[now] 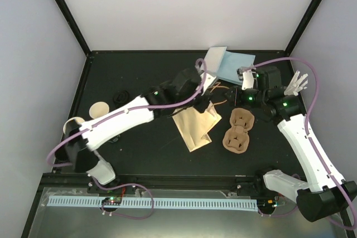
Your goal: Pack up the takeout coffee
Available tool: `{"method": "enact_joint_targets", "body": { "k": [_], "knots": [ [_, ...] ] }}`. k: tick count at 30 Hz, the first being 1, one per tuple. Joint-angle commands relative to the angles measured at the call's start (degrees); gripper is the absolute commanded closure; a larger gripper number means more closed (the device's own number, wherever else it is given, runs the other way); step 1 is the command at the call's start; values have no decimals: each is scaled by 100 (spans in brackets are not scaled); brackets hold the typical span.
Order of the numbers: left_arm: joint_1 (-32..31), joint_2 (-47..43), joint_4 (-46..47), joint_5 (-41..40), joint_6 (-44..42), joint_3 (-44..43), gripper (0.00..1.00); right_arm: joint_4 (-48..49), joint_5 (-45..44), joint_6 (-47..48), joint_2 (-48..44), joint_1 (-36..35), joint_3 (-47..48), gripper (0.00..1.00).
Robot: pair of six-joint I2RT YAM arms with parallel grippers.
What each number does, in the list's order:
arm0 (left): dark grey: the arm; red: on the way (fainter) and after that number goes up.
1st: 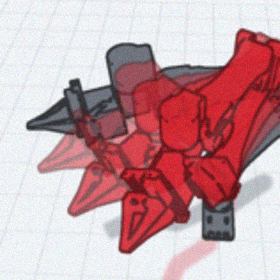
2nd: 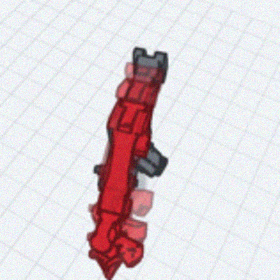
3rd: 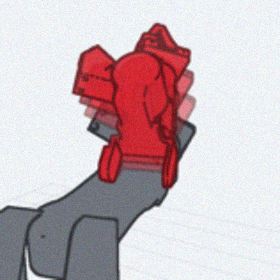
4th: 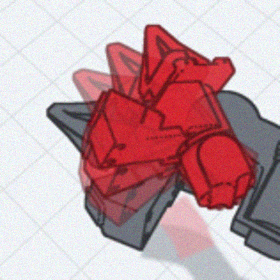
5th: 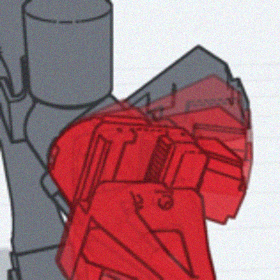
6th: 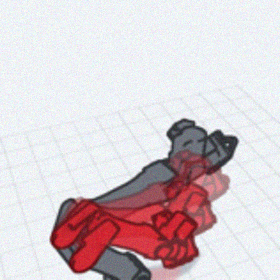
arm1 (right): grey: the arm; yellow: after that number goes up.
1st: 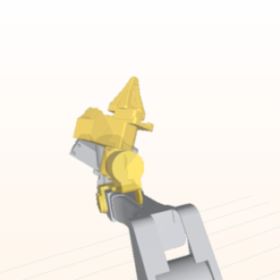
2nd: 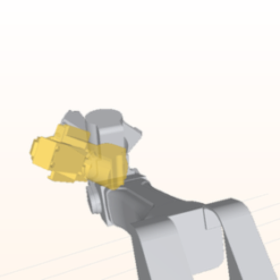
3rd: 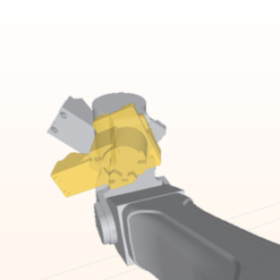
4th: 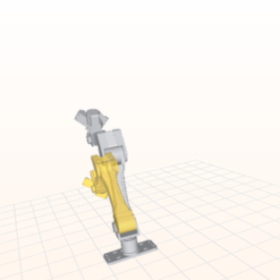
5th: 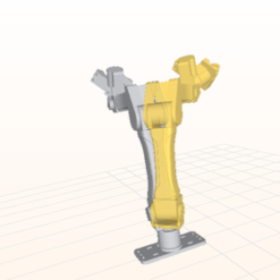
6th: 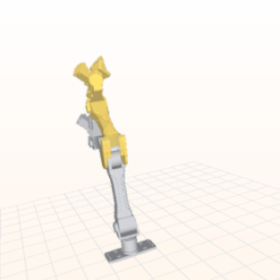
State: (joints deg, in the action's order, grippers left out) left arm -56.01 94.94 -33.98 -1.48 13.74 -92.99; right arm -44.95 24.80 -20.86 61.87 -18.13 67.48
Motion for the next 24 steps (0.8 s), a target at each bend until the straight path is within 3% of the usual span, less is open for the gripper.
{"method": "enact_joint_targets", "body": {
  "k": [1, 7, 13, 24],
  "knots": [
    [-42, -1124, 1644, 189, -72, 1257, 99, -168, 689, 65, -45, -14, 254, 99],
    [-33, -1692, 2054, 25, -31, 2038, 98, -407, 961, 142, 9, -110, 341, 99],
    [-33, -1813, 1771, 129, 48, 2169, 98, -845, 656, 182, 275, -594, 717, 99],
    [-33, -2342, 2219, 140, 94, 2620, 98, -1147, 275, 215, 414, -1003, 994, 99]
  ]
}}
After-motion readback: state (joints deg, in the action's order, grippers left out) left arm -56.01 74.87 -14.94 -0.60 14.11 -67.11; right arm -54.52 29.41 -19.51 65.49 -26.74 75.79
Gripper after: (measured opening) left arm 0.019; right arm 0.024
